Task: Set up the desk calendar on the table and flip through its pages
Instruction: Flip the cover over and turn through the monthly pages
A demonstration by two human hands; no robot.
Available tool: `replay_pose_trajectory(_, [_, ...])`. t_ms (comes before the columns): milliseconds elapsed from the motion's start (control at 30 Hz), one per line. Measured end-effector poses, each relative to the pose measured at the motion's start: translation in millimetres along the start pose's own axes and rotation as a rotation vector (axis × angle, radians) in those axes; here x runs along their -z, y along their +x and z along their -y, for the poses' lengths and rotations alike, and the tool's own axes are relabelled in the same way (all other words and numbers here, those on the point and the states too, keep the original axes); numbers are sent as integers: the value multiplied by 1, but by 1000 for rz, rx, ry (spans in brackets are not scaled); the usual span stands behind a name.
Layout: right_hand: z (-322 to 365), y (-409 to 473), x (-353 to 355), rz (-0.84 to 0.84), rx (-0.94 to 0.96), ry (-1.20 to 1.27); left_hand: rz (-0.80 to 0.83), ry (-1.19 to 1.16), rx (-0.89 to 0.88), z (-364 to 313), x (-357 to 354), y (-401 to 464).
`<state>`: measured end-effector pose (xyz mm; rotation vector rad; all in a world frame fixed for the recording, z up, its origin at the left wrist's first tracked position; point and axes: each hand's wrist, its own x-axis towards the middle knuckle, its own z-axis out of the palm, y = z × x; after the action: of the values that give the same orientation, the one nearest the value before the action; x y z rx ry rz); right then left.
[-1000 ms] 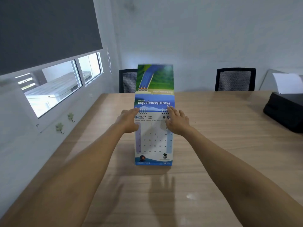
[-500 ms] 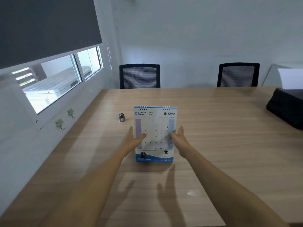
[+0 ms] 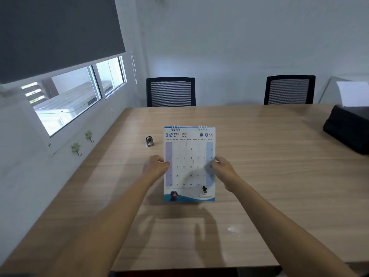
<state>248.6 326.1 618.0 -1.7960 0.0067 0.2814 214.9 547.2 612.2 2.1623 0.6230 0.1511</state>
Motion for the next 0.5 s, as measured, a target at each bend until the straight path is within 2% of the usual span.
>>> replay_pose_trajectory(67, [-1, 0, 7, -28, 0, 8, 27, -65, 2, 2, 9, 1])
replay_pose_trajectory(133, [-1, -1, 14, -3, -50, 42, 154, -216, 47, -1, 18, -4])
replay_pose_trajectory(300, [7, -7, 29, 150, -108, 364, 444, -648, 172, -10, 47, -21])
replay_pose_trajectory(400, [15, -6, 34, 160, -91, 626, 501, -902, 160, -23, 61, -26])
replay_pose_trajectory(500, [40, -9, 34, 238, -3, 748, 515, -1101, 69, -45, 70, -30])
